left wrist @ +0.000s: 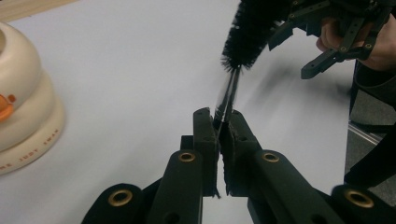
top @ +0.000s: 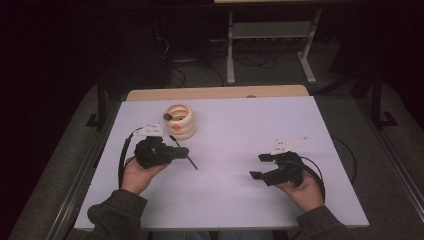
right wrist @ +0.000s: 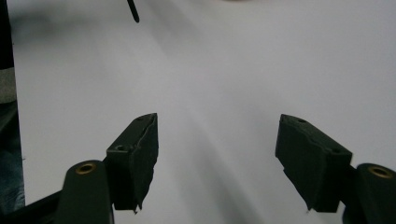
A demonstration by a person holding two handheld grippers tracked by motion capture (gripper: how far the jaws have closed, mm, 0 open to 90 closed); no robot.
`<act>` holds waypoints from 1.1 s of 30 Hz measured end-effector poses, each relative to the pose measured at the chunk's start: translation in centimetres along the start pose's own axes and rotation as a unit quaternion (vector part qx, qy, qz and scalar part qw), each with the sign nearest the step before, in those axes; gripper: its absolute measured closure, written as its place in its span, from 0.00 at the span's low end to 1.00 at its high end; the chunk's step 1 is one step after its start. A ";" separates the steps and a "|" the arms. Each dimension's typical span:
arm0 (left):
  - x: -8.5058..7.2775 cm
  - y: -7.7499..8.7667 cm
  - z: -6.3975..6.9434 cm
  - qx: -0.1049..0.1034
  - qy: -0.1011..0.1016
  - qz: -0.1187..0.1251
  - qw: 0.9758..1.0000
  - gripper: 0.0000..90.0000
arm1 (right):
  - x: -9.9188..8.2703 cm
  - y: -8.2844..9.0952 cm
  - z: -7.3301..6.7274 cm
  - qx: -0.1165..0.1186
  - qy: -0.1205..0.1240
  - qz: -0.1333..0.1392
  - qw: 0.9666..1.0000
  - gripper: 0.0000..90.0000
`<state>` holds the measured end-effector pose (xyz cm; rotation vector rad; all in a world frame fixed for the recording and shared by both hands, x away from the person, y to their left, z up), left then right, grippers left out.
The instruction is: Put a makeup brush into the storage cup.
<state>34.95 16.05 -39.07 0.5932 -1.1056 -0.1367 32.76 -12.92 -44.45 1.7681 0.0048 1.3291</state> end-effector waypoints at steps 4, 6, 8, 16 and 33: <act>0.5 0.5 -0.4 0.004 0.002 0.000 1.000 0.94 | -0.1 0.2 0.1 -0.004 0.000 0.001 1.000 0.32; 0.8 0.7 -0.5 0.006 0.004 0.001 1.000 0.94 | -0.2 0.3 0.2 -0.006 0.000 0.000 1.000 0.31; 1.1 1.0 -0.7 0.008 0.004 -0.001 1.000 0.94 | -0.2 0.3 0.2 -0.006 -0.001 -0.001 1.000 0.31; 2.1 1.9 -1.5 0.021 0.016 -0.002 1.000 0.94 | -0.3 0.5 0.4 -0.011 -0.005 0.002 1.000 0.31; 4.4 3.2 -3.5 0.040 0.027 -0.014 0.999 0.94 | -0.3 0.5 0.8 -0.017 -0.010 0.007 1.000 0.30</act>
Point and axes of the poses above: each handheld gripper's, and its own axes: y roughly backward along the jaws, x roughly out of its top, z roughly to its right, the point moved 7 cm from there along -y, roughly forward along the jaws, and after that the axes turned 9 degrees about -x, right-handed, at the moved point
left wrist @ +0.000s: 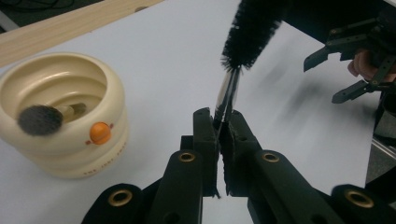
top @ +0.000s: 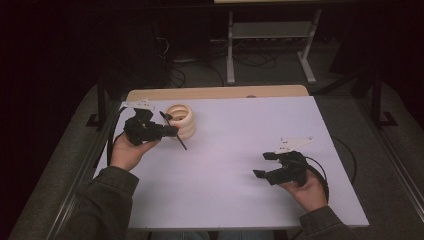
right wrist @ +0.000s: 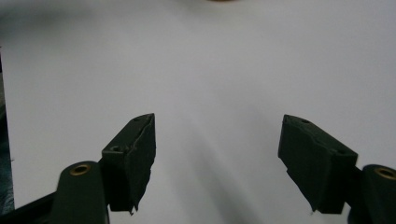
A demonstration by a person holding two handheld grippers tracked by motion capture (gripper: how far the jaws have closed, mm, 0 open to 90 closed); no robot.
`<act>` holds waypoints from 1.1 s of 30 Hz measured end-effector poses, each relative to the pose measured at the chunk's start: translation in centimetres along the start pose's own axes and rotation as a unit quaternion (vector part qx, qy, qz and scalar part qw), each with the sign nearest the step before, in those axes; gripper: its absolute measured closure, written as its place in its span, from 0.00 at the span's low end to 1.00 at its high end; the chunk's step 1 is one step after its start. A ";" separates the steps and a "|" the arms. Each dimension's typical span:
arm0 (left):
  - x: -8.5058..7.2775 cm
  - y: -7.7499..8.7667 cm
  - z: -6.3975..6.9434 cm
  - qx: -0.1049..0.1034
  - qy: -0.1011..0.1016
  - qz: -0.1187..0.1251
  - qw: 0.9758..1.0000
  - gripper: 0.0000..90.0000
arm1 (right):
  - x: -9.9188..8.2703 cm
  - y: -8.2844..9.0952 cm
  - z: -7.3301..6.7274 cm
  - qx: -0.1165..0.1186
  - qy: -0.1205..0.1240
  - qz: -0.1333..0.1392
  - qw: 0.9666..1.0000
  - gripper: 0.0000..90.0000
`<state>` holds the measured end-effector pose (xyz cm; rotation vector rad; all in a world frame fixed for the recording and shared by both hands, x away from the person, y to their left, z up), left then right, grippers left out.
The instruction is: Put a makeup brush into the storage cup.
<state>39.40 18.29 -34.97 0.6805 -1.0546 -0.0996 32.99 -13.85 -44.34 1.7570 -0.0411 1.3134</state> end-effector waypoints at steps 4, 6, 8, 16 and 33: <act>0.9 0.4 -0.5 -0.002 0.007 0.006 1.000 0.94 | 0.0 0.1 0.1 -0.002 0.004 0.001 1.000 0.30; 1.3 0.6 -0.8 0.006 0.008 0.007 1.000 0.94 | 0.1 0.2 0.2 -0.002 0.005 0.005 1.000 0.30; 1.6 0.8 -1.1 0.010 0.011 0.007 1.000 0.94 | 0.3 0.3 0.3 -0.004 0.007 0.009 1.000 0.29; 3.4 1.0 -1.7 0.020 0.008 0.005 1.000 0.94 | 0.3 0.5 0.6 -0.005 -0.001 0.012 1.000 0.29; 7.0 1.0 -5.3 0.066 0.033 0.023 0.997 0.94 | 0.8 0.5 0.5 -0.006 0.004 0.019 1.000 0.30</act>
Point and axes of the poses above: each handheld gripper's, and its own axes: y roughly backward along the jaws, x roughly out of its top, z roughly to its right, the point moved 7 cm from there along -y, roughly forward along the jaws, and after that the axes turned 9 degrees about -x, right-handed, at the moved point
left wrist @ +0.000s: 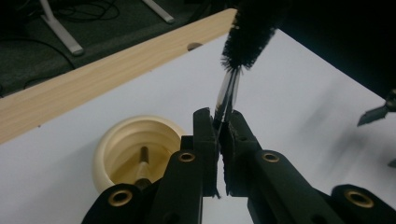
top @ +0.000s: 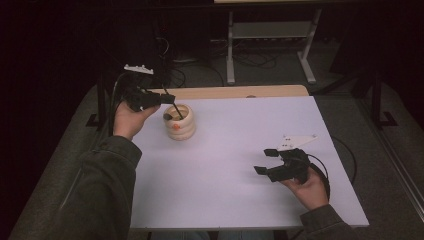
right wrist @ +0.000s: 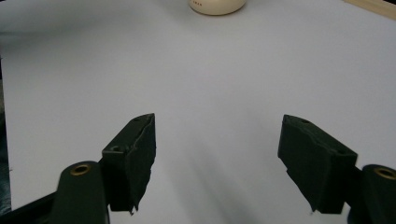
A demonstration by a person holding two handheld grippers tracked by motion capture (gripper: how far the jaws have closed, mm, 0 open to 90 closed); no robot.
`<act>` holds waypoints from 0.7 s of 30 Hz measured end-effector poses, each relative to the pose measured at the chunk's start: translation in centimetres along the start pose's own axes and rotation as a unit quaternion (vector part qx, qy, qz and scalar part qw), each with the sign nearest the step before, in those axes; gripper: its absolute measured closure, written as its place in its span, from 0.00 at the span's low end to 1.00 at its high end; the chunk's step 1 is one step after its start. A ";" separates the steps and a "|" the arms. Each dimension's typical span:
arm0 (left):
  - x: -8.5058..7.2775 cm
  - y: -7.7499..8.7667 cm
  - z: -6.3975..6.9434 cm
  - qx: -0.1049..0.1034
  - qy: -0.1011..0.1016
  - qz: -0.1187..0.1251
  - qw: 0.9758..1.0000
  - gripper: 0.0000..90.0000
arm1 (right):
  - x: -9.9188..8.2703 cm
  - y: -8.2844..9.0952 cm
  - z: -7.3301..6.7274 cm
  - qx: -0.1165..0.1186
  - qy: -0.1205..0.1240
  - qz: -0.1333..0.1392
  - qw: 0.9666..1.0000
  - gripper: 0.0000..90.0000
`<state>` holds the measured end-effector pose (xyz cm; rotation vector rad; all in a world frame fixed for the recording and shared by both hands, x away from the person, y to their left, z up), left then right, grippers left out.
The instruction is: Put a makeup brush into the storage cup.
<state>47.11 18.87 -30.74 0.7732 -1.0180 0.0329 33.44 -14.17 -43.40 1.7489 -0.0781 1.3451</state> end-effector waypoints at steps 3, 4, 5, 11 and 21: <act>0.4 0.0 -0.5 0.007 0.003 0.001 1.000 0.94 | 0.1 0.1 0.0 0.004 -0.004 0.002 1.000 0.30; 0.7 0.0 -0.9 0.017 0.005 0.000 1.000 0.94 | 0.2 0.2 -0.1 0.005 -0.004 0.005 1.000 0.30; 0.9 0.0 -1.1 0.020 0.004 0.000 1.000 0.94 | 0.3 0.2 -0.2 0.006 -0.004 0.006 1.000 0.30; 1.4 0.1 -2.3 0.036 0.016 0.003 0.999 0.94 | 0.4 0.2 -0.3 0.008 0.000 0.006 1.000 0.30; 1.3 -0.6 -3.8 0.053 0.036 0.014 0.998 0.94 | 0.4 0.0 -0.2 0.008 0.001 0.002 1.000 0.30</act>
Point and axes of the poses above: each handheld gripper's, and its own axes: y roughly backward along the jaws, x roughly out of its top, z roughly to its right, the point moved 7 cm from there along -y, roughly forward along the jaws, and after that the axes turned 9 degrees about -x, right-handed, at the moved point
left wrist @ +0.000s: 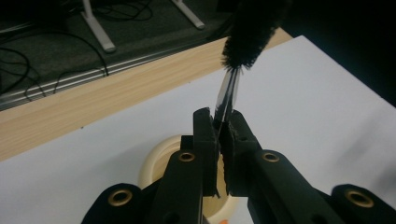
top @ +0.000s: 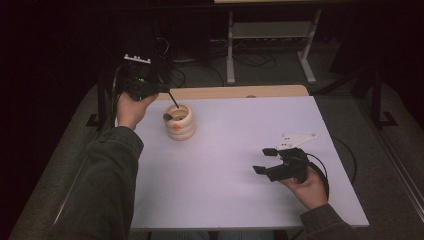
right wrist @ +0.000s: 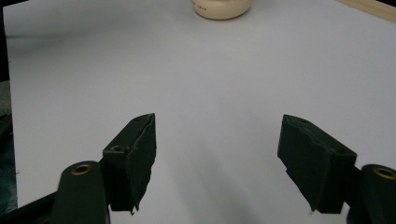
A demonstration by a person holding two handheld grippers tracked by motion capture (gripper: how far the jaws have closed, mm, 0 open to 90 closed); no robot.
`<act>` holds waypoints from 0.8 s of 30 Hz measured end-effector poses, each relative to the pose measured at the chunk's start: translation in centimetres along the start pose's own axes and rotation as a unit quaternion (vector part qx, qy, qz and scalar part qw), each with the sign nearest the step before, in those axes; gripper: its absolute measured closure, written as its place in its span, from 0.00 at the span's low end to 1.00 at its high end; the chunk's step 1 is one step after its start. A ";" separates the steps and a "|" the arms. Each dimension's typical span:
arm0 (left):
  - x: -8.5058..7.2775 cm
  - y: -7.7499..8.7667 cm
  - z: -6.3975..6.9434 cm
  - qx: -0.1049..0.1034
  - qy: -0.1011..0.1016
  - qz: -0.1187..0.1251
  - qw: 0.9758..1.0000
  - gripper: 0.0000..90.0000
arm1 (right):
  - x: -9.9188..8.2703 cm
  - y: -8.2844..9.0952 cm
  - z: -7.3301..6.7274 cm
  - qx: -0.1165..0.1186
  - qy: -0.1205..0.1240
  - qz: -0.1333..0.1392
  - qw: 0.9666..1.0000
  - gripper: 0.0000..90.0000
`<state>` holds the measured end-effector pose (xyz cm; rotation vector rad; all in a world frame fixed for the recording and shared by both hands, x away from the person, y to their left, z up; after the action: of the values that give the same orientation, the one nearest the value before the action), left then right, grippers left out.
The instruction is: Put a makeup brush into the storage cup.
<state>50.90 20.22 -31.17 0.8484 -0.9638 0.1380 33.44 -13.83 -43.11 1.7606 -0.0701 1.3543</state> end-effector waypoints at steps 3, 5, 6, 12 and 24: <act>-0.1 -0.3 -0.1 0.004 0.000 -0.001 1.000 0.94 | 0.0 -0.1 0.0 0.002 0.000 0.001 1.000 0.30; -0.2 -0.6 -0.2 0.005 0.002 -0.002 1.000 0.94 | 0.0 -0.1 0.0 0.002 0.000 0.001 1.000 0.30; -0.2 -0.6 -0.2 0.005 0.002 -0.002 1.000 0.94 | 0.0 -0.1 0.0 0.002 0.000 0.001 1.000 0.30; -0.9 -1.4 -0.8 0.019 0.010 -0.002 1.000 0.94 | 0.0 -0.1 0.0 0.001 0.002 -0.003 1.000 0.30; -2.1 -2.3 -1.7 0.028 0.026 -0.002 0.999 0.94 | -0.1 -0.2 -0.1 0.000 0.007 -0.008 1.000 0.30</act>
<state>51.89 20.39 -34.59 0.8942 -0.9130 0.1837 33.41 -13.65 -43.34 1.7485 -0.0491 1.3554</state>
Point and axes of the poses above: each handheld gripper's, and its own axes: y roughly backward along the jaws, x roughly out of its top, z roughly to its right, the point moved 7 cm from there along -y, roughly forward along the jaws, and after that the axes turned 9 degrees about -x, right-handed, at the moved point
